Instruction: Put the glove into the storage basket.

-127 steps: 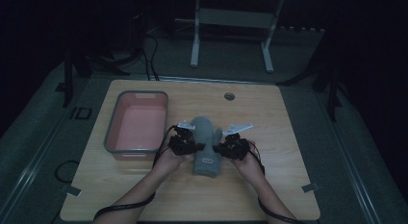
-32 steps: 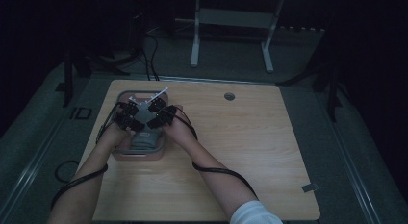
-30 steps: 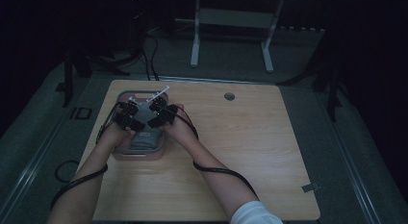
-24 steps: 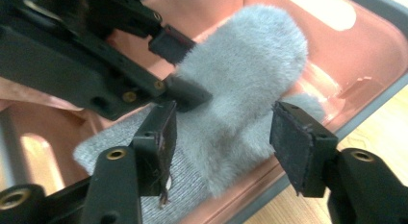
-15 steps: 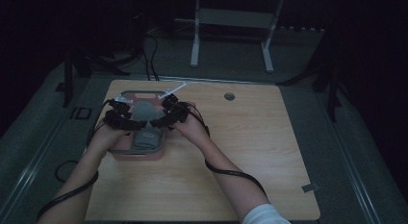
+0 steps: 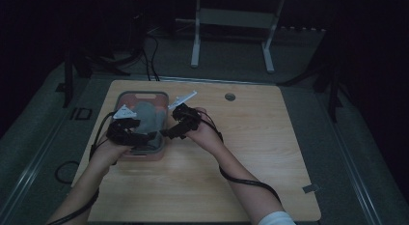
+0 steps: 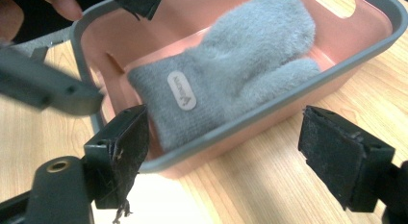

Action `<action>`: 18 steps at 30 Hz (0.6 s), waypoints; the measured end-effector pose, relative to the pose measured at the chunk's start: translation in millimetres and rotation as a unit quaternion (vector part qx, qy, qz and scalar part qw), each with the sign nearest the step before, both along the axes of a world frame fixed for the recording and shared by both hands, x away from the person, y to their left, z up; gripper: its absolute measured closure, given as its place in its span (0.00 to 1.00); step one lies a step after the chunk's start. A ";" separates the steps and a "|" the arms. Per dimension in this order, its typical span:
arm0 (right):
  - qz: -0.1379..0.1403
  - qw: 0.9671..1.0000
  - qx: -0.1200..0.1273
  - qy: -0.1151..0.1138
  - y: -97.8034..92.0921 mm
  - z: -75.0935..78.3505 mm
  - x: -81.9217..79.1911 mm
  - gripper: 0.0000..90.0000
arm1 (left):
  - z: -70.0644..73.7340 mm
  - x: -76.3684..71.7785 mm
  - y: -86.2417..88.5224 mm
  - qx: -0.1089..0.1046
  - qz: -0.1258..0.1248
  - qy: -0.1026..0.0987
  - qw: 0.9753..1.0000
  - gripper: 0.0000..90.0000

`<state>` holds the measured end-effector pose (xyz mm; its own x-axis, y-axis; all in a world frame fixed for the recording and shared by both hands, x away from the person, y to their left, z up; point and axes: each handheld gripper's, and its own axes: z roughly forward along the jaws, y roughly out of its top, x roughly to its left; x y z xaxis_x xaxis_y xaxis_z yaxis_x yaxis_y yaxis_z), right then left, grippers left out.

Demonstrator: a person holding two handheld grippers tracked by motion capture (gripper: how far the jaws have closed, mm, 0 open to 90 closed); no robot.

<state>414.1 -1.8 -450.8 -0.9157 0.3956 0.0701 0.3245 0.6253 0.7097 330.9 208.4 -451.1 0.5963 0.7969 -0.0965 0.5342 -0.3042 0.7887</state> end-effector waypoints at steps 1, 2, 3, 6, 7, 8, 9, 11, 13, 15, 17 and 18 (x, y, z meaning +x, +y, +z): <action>0.001 1.000 -0.001 -0.001 -2.1 -0.2 -1.6 0.20 | 0.3 -2.9 -3.7 -0.004 -0.006 -0.003 1.000 0.20; 0.001 1.000 0.000 -0.003 -4.3 -0.2 -3.4 0.20 | 0.7 -5.7 -7.3 -0.005 -0.011 -0.003 1.000 0.20; 0.001 1.000 0.000 -0.005 -6.7 -0.3 -4.9 0.20 | 0.8 -8.7 -11.0 -0.006 -0.016 -0.008 1.000 0.20; 0.000 1.000 0.000 -0.009 -12.0 -0.5 -7.9 0.20 | 1.0 -14.8 -18.4 -0.012 -0.030 -0.012 0.999 0.20; -0.001 1.000 0.001 -0.010 -15.2 -0.6 -9.4 0.20 | 1.1 -18.7 -22.9 -0.012 -0.038 -0.016 0.999 0.20; -0.002 1.000 0.001 -0.011 -19.3 -0.8 -11.3 0.20 | 1.1 -21.0 -25.4 -0.013 -0.043 -0.020 0.999 0.20; -0.001 1.000 0.000 -0.013 -21.9 -1.1 -12.3 0.20 | 1.0 -24.6 -29.4 -0.017 -0.050 -0.021 0.998 0.20; -0.001 1.000 0.001 -0.016 -29.0 -1.9 -15.6 0.20 | -0.5 -30.0 -36.5 -0.018 -0.060 -0.025 0.998 0.20; -0.002 1.000 -0.001 -0.020 -36.9 -3.5 -19.6 0.20 | -2.9 -33.8 -42.8 -0.020 -0.070 -0.024 0.997 0.20; -0.003 1.000 -0.003 -0.022 -46.3 -6.7 -23.6 0.20 | -6.5 -37.5 -49.8 -0.024 -0.081 -0.021 0.996 0.20; -0.006 1.000 -0.002 -0.019 -49.3 -8.3 -24.8 0.20 | -10.6 -40.4 -56.2 -0.022 -0.090 -0.022 0.995 0.20; -0.007 1.000 -0.002 -0.017 -52.4 -10.1 -25.7 0.20 | -12.9 -41.9 -59.8 -0.023 -0.098 -0.021 0.995 0.20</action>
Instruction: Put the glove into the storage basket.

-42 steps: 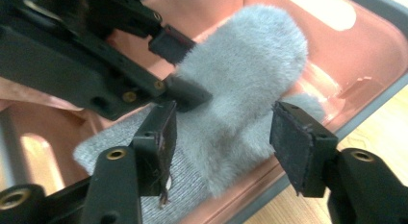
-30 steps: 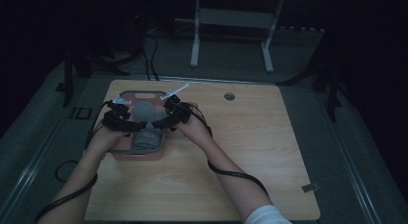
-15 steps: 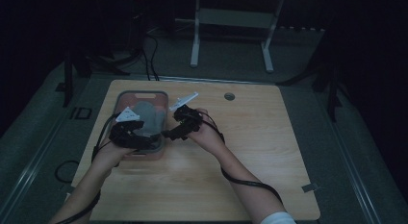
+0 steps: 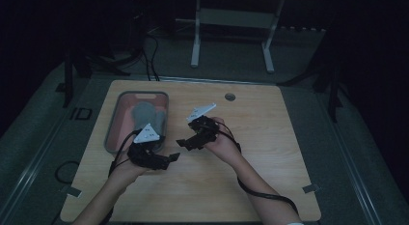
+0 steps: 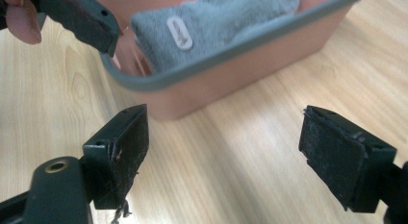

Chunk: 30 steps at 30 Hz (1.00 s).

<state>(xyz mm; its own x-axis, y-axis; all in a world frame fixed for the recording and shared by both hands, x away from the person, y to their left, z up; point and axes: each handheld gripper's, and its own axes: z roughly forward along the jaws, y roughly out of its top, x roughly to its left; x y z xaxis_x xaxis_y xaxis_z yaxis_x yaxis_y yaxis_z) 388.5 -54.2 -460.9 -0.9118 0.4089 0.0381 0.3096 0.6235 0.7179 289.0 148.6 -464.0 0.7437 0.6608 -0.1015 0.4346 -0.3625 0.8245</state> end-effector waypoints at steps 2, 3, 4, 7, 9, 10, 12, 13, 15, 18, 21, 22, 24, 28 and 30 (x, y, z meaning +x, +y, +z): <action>-0.001 1.000 -0.003 -0.002 -5.9 -4.1 -1.5 0.20 | -4.1 -2.5 -5.6 -0.007 -0.011 -0.001 1.000 0.20; -0.004 1.000 -0.008 0.003 -11.8 -9.5 -3.0 0.20 | -6.4 -3.6 -8.9 -0.004 -0.016 0.001 1.000 0.20; -0.004 1.000 -0.008 0.003 -11.8 -9.5 -3.0 0.20 | -8.5 -4.5 -11.5 -0.003 -0.020 -0.001 1.000 0.20; -0.006 1.000 -0.011 0.004 -18.4 -16.8 -4.7 0.20 | -17.7 -6.9 -20.1 0.000 -0.036 0.007 0.999 0.20; -0.008 1.000 -0.014 0.009 -24.6 -25.8 -6.4 0.20 | -24.4 -7.8 -24.6 0.000 -0.046 0.008 0.999 0.20; -0.008 1.000 -0.014 0.009 -24.6 -25.8 -6.4 0.20 | -27.7 -8.1 -26.3 0.000 -0.049 0.009 0.999 0.20; -0.007 1.000 -0.015 0.013 -28.1 -32.4 -7.2 0.19 | -36.3 -8.5 -29.2 -0.007 -0.055 0.011 0.998 0.20; -0.008 1.000 -0.017 0.016 -30.0 -36.8 -7.7 0.19 | -40.3 -8.2 -30.3 -0.010 -0.056 0.018 0.998 0.20; -0.005 1.000 -0.020 0.019 -32.8 -43.5 -8.4 0.19 | -48.1 -8.7 -32.7 -0.012 -0.059 0.020 0.998 0.20; -0.003 1.000 -0.022 0.017 -37.9 -54.5 -10.7 0.19 | -59.2 -8.9 -36.5 -0.020 -0.063 0.028 0.997 0.20; 0.003 1.000 -0.022 0.015 -43.8 -63.2 -12.3 0.19 | -69.4 -10.0 -41.1 -0.020 -0.069 0.032 0.997 0.20; 0.005 1.000 -0.022 0.013 -45.5 -65.9 -12.8 0.19 | -71.6 -10.2 -42.1 -0.022 -0.069 0.035 0.997 0.20; 0.004 1.000 -0.023 0.014 -48.3 -71.2 -14.2 0.19 | -75.1 -10.6 -43.1 -0.025 -0.070 0.034 0.997 0.20; 0.006 1.000 -0.021 0.007 -53.4 -80.6 -18.0 0.19 | -84.7 -12.5 -47.2 -0.032 -0.073 0.031 0.996 0.20; 0.012 1.000 -0.023 0.004 -56.2 -84.1 -20.4 0.19 | -88.3 -12.9 -49.0 -0.032 -0.077 0.031 0.996 0.20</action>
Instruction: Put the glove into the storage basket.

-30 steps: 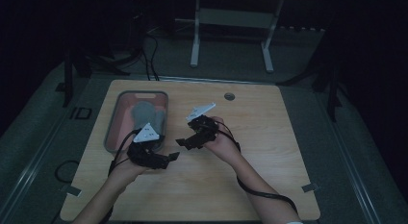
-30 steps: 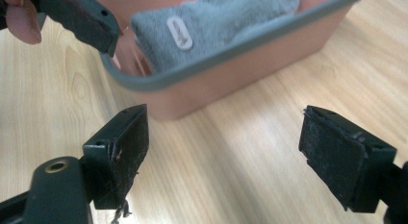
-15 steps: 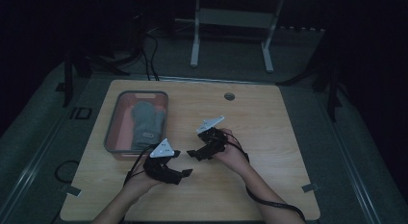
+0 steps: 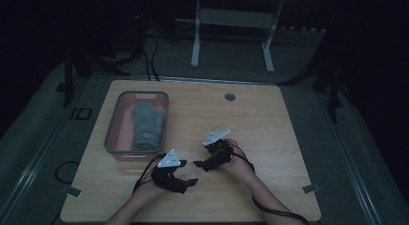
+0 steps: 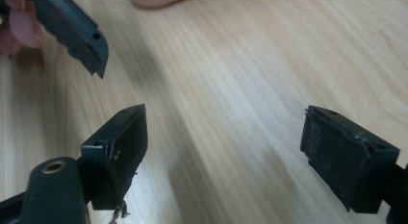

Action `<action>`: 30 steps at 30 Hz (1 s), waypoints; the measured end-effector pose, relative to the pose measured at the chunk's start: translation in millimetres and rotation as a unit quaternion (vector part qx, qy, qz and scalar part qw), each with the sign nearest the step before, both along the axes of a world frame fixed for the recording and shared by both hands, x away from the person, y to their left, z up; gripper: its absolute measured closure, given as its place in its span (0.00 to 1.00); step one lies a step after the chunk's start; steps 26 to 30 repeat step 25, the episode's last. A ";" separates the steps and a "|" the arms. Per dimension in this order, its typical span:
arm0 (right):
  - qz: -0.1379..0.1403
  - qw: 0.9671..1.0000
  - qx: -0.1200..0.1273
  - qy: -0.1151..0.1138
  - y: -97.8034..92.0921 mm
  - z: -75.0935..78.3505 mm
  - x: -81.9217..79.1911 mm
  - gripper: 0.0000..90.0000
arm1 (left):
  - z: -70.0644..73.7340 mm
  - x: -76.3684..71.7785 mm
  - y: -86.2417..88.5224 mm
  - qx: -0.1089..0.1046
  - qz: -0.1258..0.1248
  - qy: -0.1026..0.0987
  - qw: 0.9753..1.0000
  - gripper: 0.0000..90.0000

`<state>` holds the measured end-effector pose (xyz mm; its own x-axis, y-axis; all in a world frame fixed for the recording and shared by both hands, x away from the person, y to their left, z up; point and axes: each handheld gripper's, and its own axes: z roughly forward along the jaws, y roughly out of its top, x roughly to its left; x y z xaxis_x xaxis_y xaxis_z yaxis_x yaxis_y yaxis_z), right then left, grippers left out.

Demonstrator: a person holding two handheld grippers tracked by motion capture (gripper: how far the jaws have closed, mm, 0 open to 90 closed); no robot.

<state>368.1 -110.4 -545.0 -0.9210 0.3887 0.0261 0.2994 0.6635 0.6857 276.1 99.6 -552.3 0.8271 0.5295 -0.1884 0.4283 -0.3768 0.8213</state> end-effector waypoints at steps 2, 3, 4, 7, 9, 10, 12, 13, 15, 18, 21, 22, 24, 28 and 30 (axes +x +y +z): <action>0.002 1.000 0.003 -0.001 -3.1 -2.4 -1.9 0.18 | -2.6 0.1 -2.0 -0.001 -0.006 0.002 1.000 0.20; 0.003 1.000 0.000 0.000 -4.7 -3.9 -2.8 0.18 | -4.0 -0.3 -3.5 -0.001 -0.006 0.002 1.000 0.20; 0.004 1.000 -0.003 0.003 -6.7 -6.2 -3.7 0.17 | -5.0 -0.6 -4.6 -0.002 -0.008 0.002 1.000 0.20; 0.014 1.000 -0.004 0.001 -10.9 -10.4 -7.3 0.17 | -7.1 -2.8 -7.9 0.007 -0.014 -0.006 1.000 0.20; 0.018 1.000 0.006 -0.008 -15.6 -11.8 -11.2 0.17 | -7.3 -4.1 -9.1 0.006 -0.018 -0.009 1.000 0.20; 0.017 1.000 0.013 -0.011 -18.2 -12.1 -12.5 0.17 | -7.2 -4.4 -9.3 0.005 -0.021 -0.009 1.000 0.20; 0.018 0.999 0.025 -0.018 -22.8 -12.9 -14.9 0.17 | -7.5 -4.8 -9.8 0.003 -0.028 -0.005 1.000 0.20; 0.020 0.999 0.027 -0.019 -24.5 -13.6 -15.8 0.17 | -7.8 -5.1 -10.0 0.002 -0.028 -0.004 1.000 0.20; 0.019 0.999 0.027 -0.021 -27.4 -14.6 -17.4 0.17 | -8.7 -5.8 -11.2 -0.001 -0.031 0.005 1.000 0.20; 0.017 0.999 0.025 -0.022 -30.5 -16.7 -17.2 0.17 | -9.7 -8.0 -13.5 0.002 -0.037 0.001 0.999 0.20; 0.014 0.999 0.027 -0.025 -31.8 -17.6 -16.3 0.17 | -9.3 -8.6 -13.5 -0.001 -0.037 -0.002 0.999 0.20; 0.014 0.999 0.028 -0.024 -31.9 -17.7 -16.0 0.17 | -9.4 -8.4 -13.2 -0.002 -0.034 -0.001 0.999 0.20; 0.013 0.999 0.027 -0.026 -32.2 -17.8 -15.6 0.17 | -9.7 -8.1 -12.0 -0.007 -0.033 0.000 0.999 0.20; 0.014 0.999 0.028 -0.026 -32.3 -17.9 -15.6 0.17 | -9.7 -8.1 -12.0 -0.007 -0.033 0.000 0.999 0.20; 0.014 0.999 0.028 -0.026 -32.3 -17.9 -15.6 0.17 | -9.7 -8.1 -12.0 -0.007 -0.033 0.000 0.999 0.20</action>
